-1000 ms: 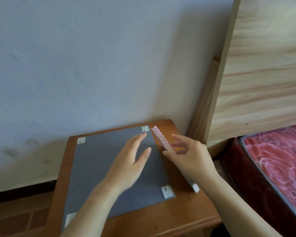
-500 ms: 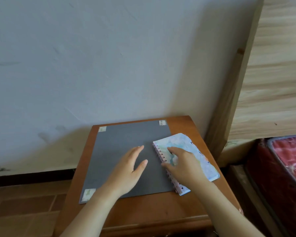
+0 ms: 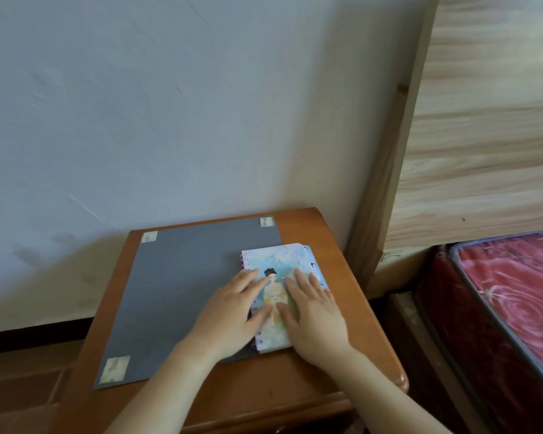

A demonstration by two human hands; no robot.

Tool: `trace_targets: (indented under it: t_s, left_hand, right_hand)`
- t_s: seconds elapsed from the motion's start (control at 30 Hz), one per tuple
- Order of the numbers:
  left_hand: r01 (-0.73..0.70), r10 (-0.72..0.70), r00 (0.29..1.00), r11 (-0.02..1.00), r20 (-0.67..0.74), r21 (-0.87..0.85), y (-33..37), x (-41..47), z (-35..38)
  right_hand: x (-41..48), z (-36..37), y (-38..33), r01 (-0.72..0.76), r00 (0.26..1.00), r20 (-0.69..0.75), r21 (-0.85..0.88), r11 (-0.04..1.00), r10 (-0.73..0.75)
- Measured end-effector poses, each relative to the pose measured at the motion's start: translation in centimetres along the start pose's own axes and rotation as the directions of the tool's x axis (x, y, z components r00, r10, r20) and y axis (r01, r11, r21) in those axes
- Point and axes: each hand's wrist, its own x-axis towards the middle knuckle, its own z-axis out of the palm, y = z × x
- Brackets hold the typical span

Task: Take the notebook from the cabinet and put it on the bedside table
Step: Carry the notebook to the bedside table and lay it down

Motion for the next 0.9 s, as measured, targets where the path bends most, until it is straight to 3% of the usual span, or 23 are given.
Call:
trace_targets:
  t_s: [0.13, 0.23, 0.33, 0.9]
  left_hand:
    - [0.014, -0.022, 0.998, 0.993, 0.066, 0.114, -1.5, -0.5, -1.6]
    - [-0.027, 0.024, 0.998, 0.998, 0.059, 0.059, -1.0, -1.7, -1.1]
    - [-0.029, 0.028, 0.997, 1.0, 0.072, 0.003, -0.6, -2.4, -0.2]
    - [-0.037, 0.035, 0.998, 0.997, 0.048, 0.06, -3.0, -1.7, -1.0]
  right_hand:
    - [-0.1, -1.7, 0.3, 0.073, 0.988, 0.127, 0.09, 0.993, -0.084]
    - [-1.0, -3.2, 2.0, 0.196, 0.955, 0.229, 0.001, 0.981, -0.191]
    - [-1.1, -3.5, 2.4, 0.222, 0.935, 0.287, -0.009, 0.975, -0.21]
    - [2.2, -2.5, 2.5, 0.353, 0.914, 0.204, 0.028, 0.935, -0.351]
